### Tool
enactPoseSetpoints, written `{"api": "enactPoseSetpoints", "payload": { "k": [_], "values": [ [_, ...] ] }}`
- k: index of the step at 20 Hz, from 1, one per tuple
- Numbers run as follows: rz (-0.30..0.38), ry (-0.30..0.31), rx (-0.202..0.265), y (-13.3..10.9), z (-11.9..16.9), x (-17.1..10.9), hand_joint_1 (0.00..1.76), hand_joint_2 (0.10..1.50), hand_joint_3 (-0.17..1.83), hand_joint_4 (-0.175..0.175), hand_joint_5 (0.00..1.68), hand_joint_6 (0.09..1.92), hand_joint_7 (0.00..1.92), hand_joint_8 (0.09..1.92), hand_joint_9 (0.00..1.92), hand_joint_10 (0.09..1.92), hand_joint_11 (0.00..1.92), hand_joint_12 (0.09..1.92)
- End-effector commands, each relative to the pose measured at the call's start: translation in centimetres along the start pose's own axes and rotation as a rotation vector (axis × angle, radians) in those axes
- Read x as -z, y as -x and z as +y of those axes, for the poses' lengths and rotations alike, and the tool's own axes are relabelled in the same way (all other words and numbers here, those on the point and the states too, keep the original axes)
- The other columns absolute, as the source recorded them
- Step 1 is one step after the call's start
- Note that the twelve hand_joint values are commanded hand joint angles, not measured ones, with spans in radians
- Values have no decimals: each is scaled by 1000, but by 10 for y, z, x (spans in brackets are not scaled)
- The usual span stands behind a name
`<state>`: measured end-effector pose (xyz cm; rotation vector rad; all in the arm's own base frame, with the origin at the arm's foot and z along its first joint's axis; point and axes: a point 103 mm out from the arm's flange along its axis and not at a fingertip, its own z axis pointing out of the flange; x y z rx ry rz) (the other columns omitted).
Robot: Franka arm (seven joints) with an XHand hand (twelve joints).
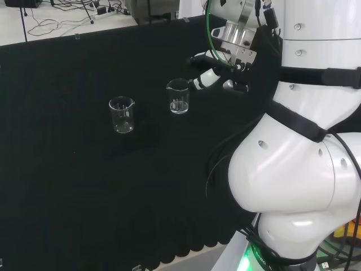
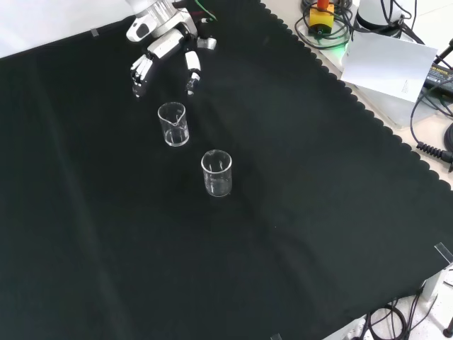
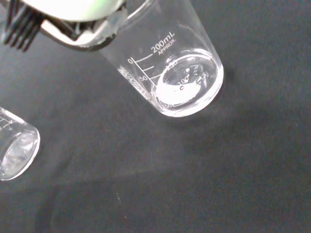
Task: Pick up the beaker on the right.
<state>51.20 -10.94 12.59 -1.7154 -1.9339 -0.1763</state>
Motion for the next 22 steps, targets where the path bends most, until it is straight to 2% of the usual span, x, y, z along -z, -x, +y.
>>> {"api": "enactPoseSetpoints", "payload": {
  "k": [1, 10, 15, 22],
  "values": [
    [39, 18, 55, 5, 5, -12, 771, 517, 532, -16, 410, 87, 199, 579, 305, 620, 0, 1325],
    [72, 27, 88, 11, 13, -32, 760, 526, 495, -22, 427, 87, 233, 595, 343, 619, 0, 1328],
    [95, 64, 107, 13, 18, -42, 803, 538, 493, -23, 430, 87, 234, 595, 343, 614, 0, 1321],
    [121, 73, 139, 12, 24, -52, 859, 547, 503, -22, 453, 87, 246, 599, 347, 610, 0, 1315]
  ]
}}
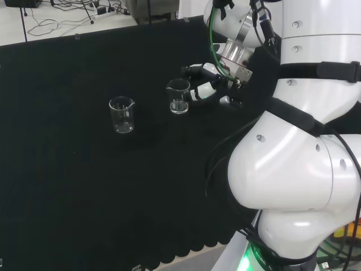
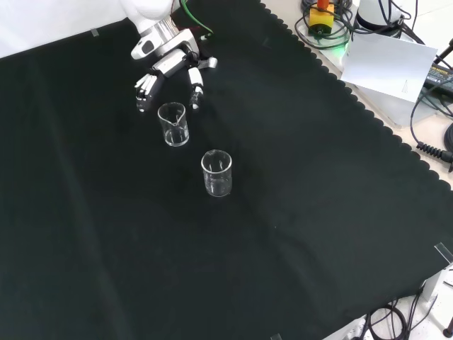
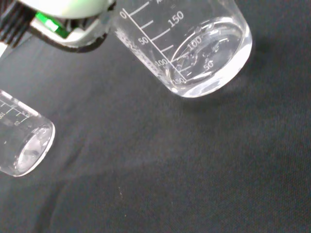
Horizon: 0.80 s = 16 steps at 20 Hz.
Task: Pick up the beaker on the right.
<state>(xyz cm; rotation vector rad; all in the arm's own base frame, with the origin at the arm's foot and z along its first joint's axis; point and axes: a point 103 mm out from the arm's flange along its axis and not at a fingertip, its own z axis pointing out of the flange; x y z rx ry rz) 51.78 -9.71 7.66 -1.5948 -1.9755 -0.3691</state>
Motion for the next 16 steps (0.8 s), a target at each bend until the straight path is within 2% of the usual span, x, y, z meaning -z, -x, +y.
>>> {"api": "enactPoseSetpoints", "payload": {
  "k": [1, 10, 16],
  "values": [
    [16, 9, 21, 0, 4, -9, 864, 548, 505, -22, 458, 87, 249, 599, 348, 609, 0, 1315],
    [62, 66, 43, 6, 8, -17, 906, 536, 547, -26, 503, 87, 286, 601, 380, 594, 0, 1322],
    [69, 80, 59, 4, 13, -21, 915, 535, 557, -27, 518, 87, 296, 602, 381, 589, 0, 1322]
  ]
}}
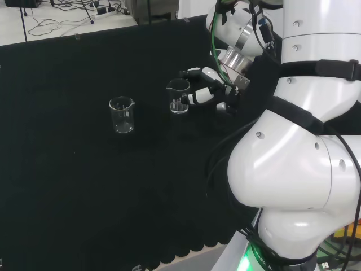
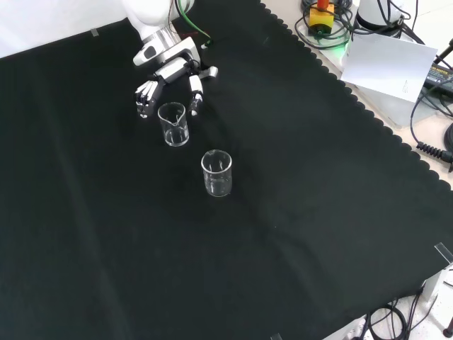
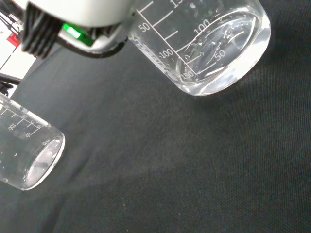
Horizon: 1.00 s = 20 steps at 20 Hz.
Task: Pick up the beaker on the right.
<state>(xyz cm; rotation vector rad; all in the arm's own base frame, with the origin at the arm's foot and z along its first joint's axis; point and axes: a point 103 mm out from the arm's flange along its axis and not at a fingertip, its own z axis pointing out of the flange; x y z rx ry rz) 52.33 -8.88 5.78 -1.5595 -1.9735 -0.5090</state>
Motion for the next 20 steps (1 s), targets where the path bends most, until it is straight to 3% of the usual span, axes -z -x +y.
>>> {"api": "enactPoseSetpoints", "payload": {
  "k": [1, 10, 20],
  "values": [
    [5, 10, 14, 0, 4, -4, 915, 535, 558, -27, 519, 87, 296, 602, 381, 588, 0, 1321],
    [46, 31, 19, 1, 9, -8, 918, 532, 567, -27, 526, 87, 299, 601, 381, 584, 0, 1317],
    [66, 2, 28, 2, 14, -18, 919, 529, 576, -28, 522, 87, 300, 599, 382, 581, 0, 1319]
  ]
}}
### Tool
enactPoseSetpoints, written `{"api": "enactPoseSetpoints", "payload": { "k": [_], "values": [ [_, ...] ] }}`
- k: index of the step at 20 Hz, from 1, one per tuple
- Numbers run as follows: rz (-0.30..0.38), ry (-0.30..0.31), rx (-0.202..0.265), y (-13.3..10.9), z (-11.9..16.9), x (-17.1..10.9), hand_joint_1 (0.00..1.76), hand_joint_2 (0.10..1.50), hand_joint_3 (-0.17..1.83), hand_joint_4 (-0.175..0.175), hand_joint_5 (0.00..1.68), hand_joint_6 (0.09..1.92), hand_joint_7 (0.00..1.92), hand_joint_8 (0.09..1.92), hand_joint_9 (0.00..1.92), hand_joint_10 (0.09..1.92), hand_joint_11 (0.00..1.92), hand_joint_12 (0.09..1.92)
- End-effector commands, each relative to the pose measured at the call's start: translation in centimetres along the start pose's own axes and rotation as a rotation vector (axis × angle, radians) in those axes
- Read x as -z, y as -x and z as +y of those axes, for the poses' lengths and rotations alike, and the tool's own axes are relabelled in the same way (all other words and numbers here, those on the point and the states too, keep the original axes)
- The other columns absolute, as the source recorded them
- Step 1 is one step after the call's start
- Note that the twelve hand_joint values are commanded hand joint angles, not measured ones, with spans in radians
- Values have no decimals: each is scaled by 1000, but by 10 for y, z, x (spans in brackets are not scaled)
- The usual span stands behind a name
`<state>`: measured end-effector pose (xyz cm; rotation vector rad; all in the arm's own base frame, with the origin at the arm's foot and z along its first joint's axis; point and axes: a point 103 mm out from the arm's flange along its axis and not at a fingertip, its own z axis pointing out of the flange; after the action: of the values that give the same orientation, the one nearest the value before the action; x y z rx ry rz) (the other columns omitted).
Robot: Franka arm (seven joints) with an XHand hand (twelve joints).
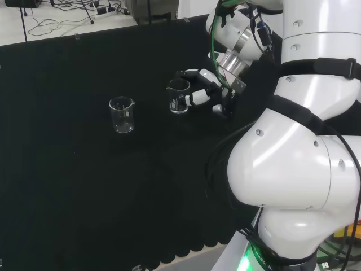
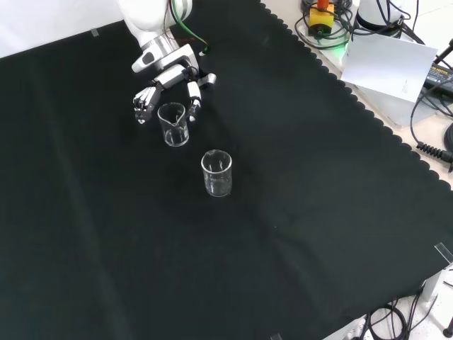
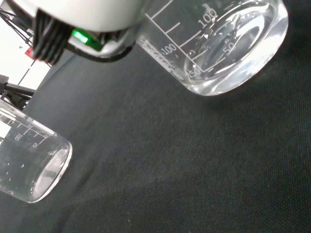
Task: Pick up the beaker on the right.
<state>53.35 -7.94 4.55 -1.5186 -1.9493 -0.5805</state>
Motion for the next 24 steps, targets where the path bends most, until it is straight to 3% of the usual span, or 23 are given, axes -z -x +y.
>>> {"api": "enactPoseSetpoints", "payload": {
  "k": [1, 15, 24],
  "values": [
    [12, -21, 4, 1, 1, -5, 919, 528, 577, -28, 521, 87, 300, 599, 382, 581, 0, 1320],
    [47, -31, 40, -7, 6, -9, 898, 513, 612, -30, 529, 87, 328, 603, 451, 577, 7, 1374],
    [65, -28, 12, -3, 7, -15, 897, 512, 623, -31, 564, 87, 351, 610, 485, 576, 75, 1374]
  ]
}}
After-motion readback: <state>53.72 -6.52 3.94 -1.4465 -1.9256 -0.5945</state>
